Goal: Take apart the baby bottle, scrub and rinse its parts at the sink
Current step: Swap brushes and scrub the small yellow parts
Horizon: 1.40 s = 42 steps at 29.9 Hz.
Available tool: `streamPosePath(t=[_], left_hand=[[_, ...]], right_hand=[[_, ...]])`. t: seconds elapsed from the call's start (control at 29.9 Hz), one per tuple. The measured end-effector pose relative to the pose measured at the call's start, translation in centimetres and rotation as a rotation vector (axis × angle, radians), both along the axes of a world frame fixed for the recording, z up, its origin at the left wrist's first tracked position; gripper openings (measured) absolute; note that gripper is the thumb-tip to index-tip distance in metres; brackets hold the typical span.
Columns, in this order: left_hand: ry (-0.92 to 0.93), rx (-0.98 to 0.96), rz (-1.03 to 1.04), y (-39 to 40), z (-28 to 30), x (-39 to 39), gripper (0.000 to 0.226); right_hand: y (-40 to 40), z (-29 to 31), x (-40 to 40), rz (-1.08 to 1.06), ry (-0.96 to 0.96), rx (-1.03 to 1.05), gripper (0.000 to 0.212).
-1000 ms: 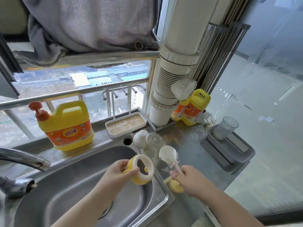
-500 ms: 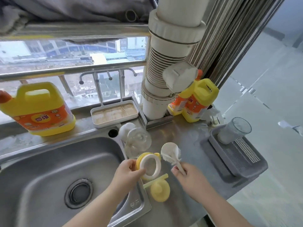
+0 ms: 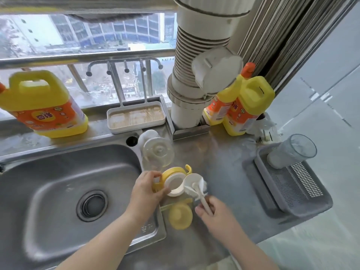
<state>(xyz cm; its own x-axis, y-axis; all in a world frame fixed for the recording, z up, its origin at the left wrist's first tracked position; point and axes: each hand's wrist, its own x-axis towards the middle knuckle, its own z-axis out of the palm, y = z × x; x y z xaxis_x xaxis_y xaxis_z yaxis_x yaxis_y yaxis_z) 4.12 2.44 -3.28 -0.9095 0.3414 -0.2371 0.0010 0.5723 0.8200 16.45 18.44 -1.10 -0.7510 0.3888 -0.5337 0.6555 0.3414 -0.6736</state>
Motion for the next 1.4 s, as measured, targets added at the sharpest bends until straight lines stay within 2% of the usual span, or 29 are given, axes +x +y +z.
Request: streamPosePath(t=[0.2,0.3,0.37,0.43,0.53,0.67,0.87,0.97,1.14,1.34,1.4], left_hand=[[0.099,-0.072,0.046,-0.4,-0.8,1.2,0.053],[0.233,-0.106,0.056,-0.9,-0.9,1.7,0.042],[0.269,-0.091,-0.046,-1.1,-0.9,2.3,0.029],[0.199,-0.088,-0.209,-1.1,-0.7,3.3,0.022],[0.092,-0.134,-0.387,-0.7,-0.8,4.4,0.03],[0.099,-0.208,-0.455,-0.2,-1.3,4.7,0.035],[0.238,-0.275,-0.452,0.3,-1.2,5.4,0.018],[0.293,-0.205,-0.442,0.3,-1.6,6.0,0.013],[0.21,-0.123,-0.356,-0.1,-2.3,6.2,0.018],[0.17,-0.05,-0.315,-0.2,-1.8,6.1,0.016],[0.172,-0.041,-0.306,-0.3,-1.6,6.1,0.013]], right_hand=[[-0.8,-0.9,1.6,-0.035,0.0,-0.052,0.013],[-1.0,-1.1,1.7,-0.041,0.009,-0.065,0.011],[-1.2,-1.2,1.4,-0.055,0.021,-0.074,0.009],[-1.5,-1.4,1.2,-0.072,0.03,-0.074,0.007],[-2.2,-1.7,1.0,-0.121,0.037,-0.095,0.005],[-2.9,-2.0,1.4,-0.158,0.04,-0.089,0.01],[-3.3,-2.0,2.4,-0.172,0.042,-0.082,0.011],[-3.2,-1.9,2.8,-0.19,0.039,-0.077,0.015],[-3.0,-1.8,2.9,-0.231,0.046,-0.058,0.006],[-3.6,-2.1,1.9,-0.297,0.048,-0.144,0.002],[-3.8,-2.1,1.8,-0.339,0.014,-0.191,0.009]])
